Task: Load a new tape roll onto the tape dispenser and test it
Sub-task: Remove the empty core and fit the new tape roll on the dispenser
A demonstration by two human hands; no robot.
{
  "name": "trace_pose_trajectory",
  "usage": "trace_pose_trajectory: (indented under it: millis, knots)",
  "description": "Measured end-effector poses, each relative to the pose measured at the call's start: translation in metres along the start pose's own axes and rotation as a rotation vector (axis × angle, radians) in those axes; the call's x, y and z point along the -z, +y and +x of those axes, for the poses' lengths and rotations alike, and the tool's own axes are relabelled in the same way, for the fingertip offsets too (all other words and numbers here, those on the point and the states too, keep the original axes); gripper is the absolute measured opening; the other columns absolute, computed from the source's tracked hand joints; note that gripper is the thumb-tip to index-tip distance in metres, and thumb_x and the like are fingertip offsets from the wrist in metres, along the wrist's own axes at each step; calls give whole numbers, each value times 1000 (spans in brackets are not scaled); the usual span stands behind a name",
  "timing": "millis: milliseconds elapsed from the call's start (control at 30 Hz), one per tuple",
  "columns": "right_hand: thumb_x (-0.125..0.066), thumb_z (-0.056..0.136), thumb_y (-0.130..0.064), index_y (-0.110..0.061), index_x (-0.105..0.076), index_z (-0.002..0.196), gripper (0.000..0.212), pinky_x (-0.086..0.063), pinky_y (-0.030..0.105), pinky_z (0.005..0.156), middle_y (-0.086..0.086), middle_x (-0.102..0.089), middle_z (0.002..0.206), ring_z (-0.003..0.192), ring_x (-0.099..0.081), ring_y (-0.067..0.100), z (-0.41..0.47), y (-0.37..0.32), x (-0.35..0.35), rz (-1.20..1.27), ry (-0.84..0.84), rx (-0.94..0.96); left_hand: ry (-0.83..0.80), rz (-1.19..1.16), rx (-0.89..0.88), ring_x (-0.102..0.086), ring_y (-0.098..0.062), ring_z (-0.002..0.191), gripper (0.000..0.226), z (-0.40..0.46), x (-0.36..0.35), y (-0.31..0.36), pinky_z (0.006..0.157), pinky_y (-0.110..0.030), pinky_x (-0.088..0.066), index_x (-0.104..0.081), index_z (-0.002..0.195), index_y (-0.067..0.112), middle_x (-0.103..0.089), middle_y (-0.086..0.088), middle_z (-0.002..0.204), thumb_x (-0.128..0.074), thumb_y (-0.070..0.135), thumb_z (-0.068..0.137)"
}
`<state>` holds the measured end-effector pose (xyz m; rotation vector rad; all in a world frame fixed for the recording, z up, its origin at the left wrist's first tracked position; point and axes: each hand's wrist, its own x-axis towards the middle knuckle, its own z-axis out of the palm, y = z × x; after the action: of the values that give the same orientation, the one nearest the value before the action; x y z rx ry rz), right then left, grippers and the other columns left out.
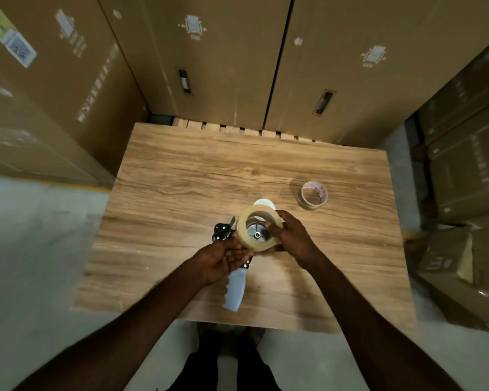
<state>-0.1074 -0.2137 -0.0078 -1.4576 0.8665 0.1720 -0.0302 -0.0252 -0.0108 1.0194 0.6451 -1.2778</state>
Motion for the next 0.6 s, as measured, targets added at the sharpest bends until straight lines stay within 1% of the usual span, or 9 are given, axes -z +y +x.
trace_pose_trajectory:
  millis: [33, 100, 167, 233, 367, 433, 500, 600]
  knots:
    - [-68, 104, -14, -17, -66, 131, 27, -69, 49, 68, 9, -75, 104, 79, -77, 15, 1, 0, -1, 4, 9, 0, -5, 9, -12, -76, -25, 69, 29, 1, 1, -1, 62, -29, -64, -60, 101, -6, -75, -22, 79, -52, 21, 101]
    - [-69, 104, -18, -17, -67, 132, 28, -69, 50, 68, 10, -76, 107, 84, -78, 16, 2, 2, -2, 4, 31, 10, -14, 32, -55, -76, -24, 72, 27, 3, 2, -3, 66, -29, -63, -62, 105, -4, -75, -21, 83, -51, 21, 102]
    - [-71, 103, -21, -19, -68, 132, 29, -69, 54, 70, 11, -76, 112, 90, -78, 20, 2, 5, -1, 2, 49, 25, -15, 50, -108, -76, -23, 72, 25, 2, 1, -3, 67, -29, -63, -64, 103, -2, -75, -19, 81, -51, 20, 102]
    - [-72, 102, -24, -21, -68, 132, 30, -69, 56, 71, 13, -75, 113, 90, -78, 23, 2, 7, -2, -9, 66, 44, -11, 54, -158, -76, -24, 73, 22, 1, 3, -1, 66, -29, -63, -65, 101, 0, -75, -18, 82, -53, 18, 101]
    - [-73, 101, -25, -21, -67, 132, 32, -69, 52, 68, 14, -73, 113, 86, -77, 22, 2, 10, -3, -12, 77, 57, -6, 25, -229, -76, -25, 80, 17, 1, 14, 1, 66, -29, -62, -64, 105, 0, -72, -21, 97, -61, 15, 96]
    - [-73, 101, -25, -20, -67, 132, 32, -69, 48, 66, 15, -72, 113, 86, -77, 21, 1, 11, -3, 3, 75, 57, -16, 38, -264, -76, -26, 85, 17, 1, 21, 1, 69, -29, -62, -66, 106, -1, -71, -24, 106, -65, 7, 91]
    - [-73, 101, -25, -19, -67, 131, 31, -67, 42, 61, 14, -72, 112, 85, -77, 19, 0, 13, -3, 16, 72, 61, -28, 110, -316, -76, -25, 86, 25, -2, 24, -1, 71, -27, -61, -65, 110, -3, -71, -24, 107, -69, -2, 86]
    - [-73, 101, -25, -19, -67, 131, 31, -65, 37, 57, 14, -71, 113, 84, -77, 15, 0, 15, -3, 32, 73, 54, 19, 365, -462, -76, -19, 80, 38, -4, 25, -4, 68, -23, -60, -65, 110, -6, -74, -21, 97, -77, -11, 75]
